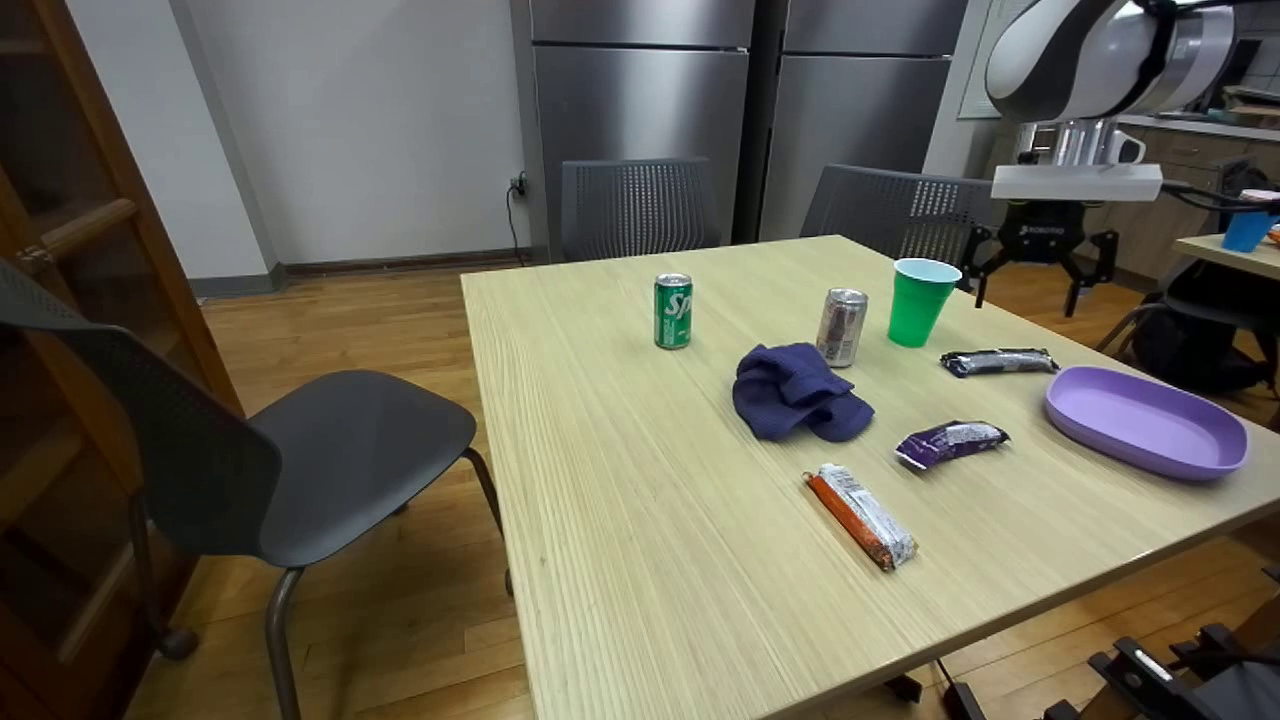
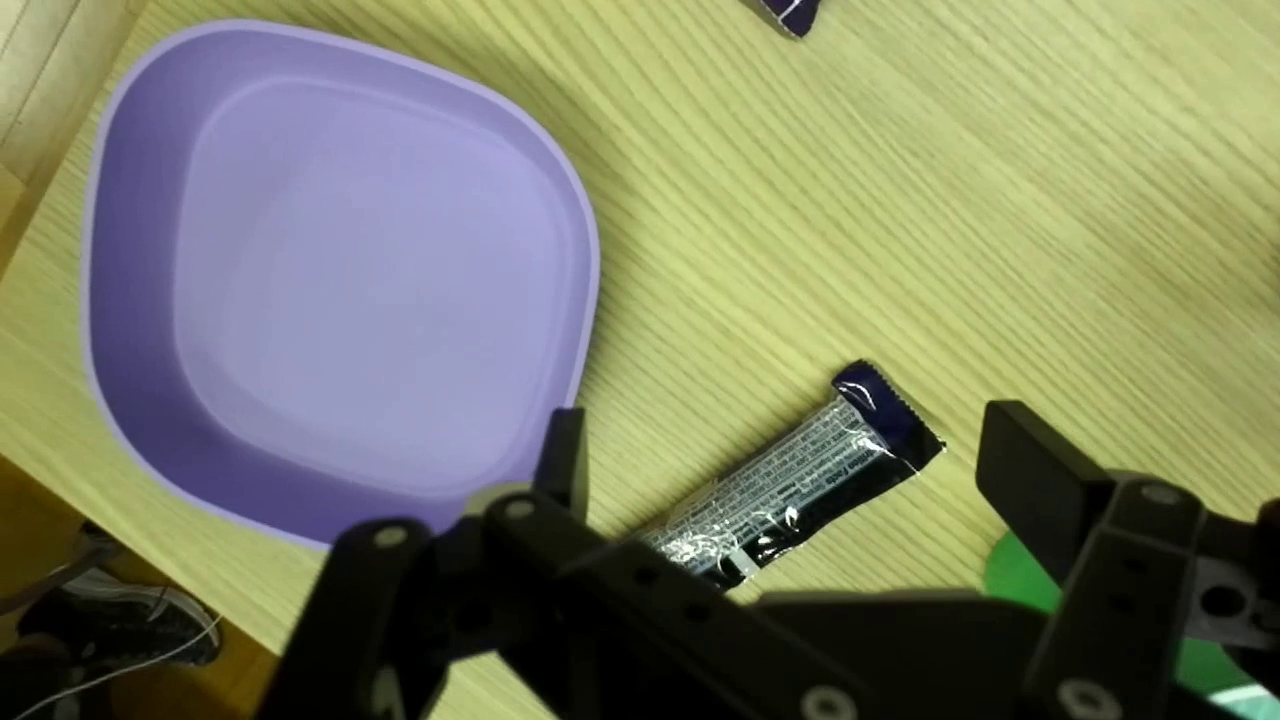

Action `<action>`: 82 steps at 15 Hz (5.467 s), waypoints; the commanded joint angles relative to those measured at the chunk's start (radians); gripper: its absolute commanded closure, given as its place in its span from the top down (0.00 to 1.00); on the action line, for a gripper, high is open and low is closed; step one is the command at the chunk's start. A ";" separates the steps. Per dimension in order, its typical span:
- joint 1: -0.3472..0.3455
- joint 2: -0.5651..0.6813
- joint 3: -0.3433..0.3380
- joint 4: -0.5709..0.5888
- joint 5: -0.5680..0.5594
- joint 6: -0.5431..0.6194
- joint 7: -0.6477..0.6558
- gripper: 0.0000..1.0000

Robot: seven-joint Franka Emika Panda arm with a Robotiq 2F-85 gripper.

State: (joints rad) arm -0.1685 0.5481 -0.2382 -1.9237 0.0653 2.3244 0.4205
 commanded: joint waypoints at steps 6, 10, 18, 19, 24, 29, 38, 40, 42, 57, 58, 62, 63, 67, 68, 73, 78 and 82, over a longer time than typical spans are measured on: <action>-0.017 0.099 -0.013 0.083 0.053 0.044 0.029 1.00; -0.030 0.146 -0.016 0.121 0.080 0.064 0.031 1.00; -0.028 0.237 -0.045 0.211 0.106 0.060 0.114 1.00; -0.027 0.246 -0.048 0.221 0.107 0.058 0.128 1.00; -0.027 0.291 -0.059 0.269 0.110 0.048 0.193 1.00; -0.028 0.321 -0.063 0.299 0.110 0.042 0.247 1.00; -0.031 0.371 -0.061 0.360 0.112 0.031 0.375 1.00; -0.032 0.384 -0.061 0.373 0.111 0.027 0.398 1.00; -0.033 0.393 -0.060 0.384 0.109 0.024 0.411 1.00; -0.053 0.417 -0.042 0.413 0.139 0.015 0.417 1.00; -0.054 0.417 -0.042 0.412 0.142 0.016 0.416 1.00; -0.059 0.412 -0.041 0.407 0.154 0.021 0.413 0.58; -0.060 0.410 -0.041 0.409 0.157 0.022 0.413 0.49; -0.060 0.400 -0.041 0.402 0.160 0.031 0.409 0.18; -0.060 0.398 -0.041 0.400 0.159 0.030 0.407 0.11; -0.061 0.373 -0.040 0.377 0.155 0.032 0.387 0.05; -0.062 0.339 -0.040 0.353 0.152 0.047 0.366 0.06; -0.070 0.308 -0.036 0.327 0.150 0.055 0.324 0.06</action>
State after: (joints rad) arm -0.2156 0.9183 -0.2954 -1.5429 0.2124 2.3794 0.8022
